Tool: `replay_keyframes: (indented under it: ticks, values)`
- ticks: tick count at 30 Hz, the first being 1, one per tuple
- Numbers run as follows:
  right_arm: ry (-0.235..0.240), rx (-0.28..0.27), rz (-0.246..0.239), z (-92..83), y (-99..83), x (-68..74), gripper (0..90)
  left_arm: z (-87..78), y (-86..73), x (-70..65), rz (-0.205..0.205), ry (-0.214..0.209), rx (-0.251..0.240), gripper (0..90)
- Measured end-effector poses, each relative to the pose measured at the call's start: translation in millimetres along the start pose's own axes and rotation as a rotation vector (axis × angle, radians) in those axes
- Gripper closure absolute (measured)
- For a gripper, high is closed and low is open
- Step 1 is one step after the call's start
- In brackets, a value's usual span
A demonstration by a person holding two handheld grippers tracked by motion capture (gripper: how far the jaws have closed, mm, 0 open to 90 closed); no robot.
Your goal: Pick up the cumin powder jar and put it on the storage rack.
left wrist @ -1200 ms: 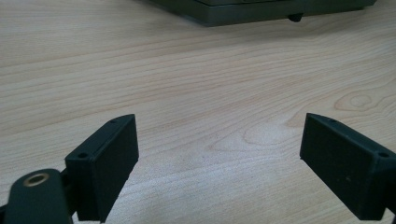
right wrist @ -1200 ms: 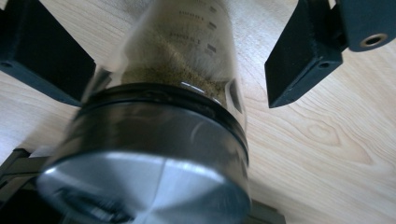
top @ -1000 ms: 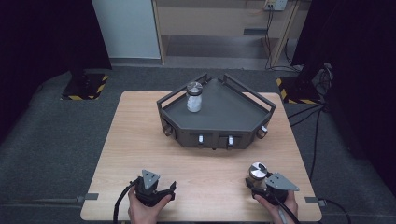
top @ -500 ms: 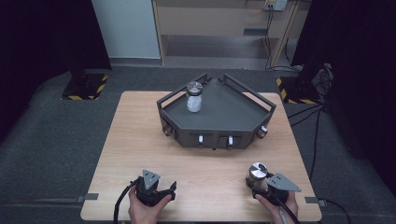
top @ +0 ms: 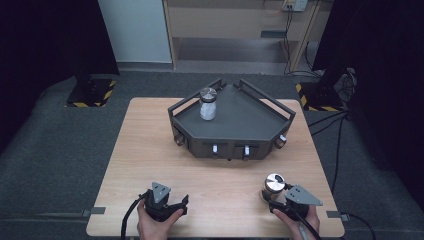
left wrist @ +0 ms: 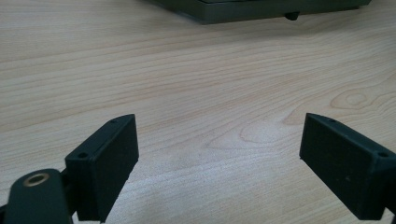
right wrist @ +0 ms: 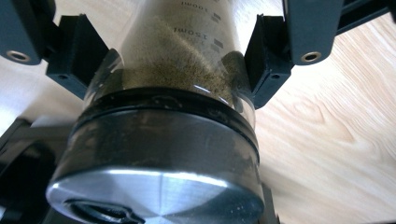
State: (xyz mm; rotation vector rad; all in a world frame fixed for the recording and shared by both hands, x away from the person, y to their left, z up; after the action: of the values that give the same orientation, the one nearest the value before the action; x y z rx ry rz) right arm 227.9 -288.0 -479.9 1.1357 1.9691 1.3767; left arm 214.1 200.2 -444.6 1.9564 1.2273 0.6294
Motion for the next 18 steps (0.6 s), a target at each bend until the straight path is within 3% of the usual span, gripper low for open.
replay_keyframes:
  ticks: [7, 12, 18]
  values:
    - [-0.006, -0.066, 0.007, -18.5, 21.8, -0.7, 30.8, 0.6, 0.1, -0.9, -0.003, -0.011, 0.005, 10.8]
    - [-0.003, -0.098, -0.029, -31.2, 46.1, 2.0, 30.8, 1.7, -0.5, 0.6, -0.025, -0.025, 0.009, 10.7]
    - [0.008, -0.142, -0.053, -39.5, 70.9, 8.7, 30.8, 0.8, -0.7, 0.3, -0.021, -0.021, 0.003, 10.8]
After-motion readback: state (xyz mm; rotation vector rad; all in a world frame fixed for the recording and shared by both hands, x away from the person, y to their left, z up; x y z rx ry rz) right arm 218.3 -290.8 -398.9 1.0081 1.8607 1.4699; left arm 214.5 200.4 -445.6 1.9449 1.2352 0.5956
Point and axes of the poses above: each handheld gripper's, and its own axes: z roughly forward along the jaws, y roughly out of its top, x roughly to its left, the point moved 5 cm from there along z, roughly forward along the jaws, and after that the axes turned 9 degrees about z, right-handed, at the moved point
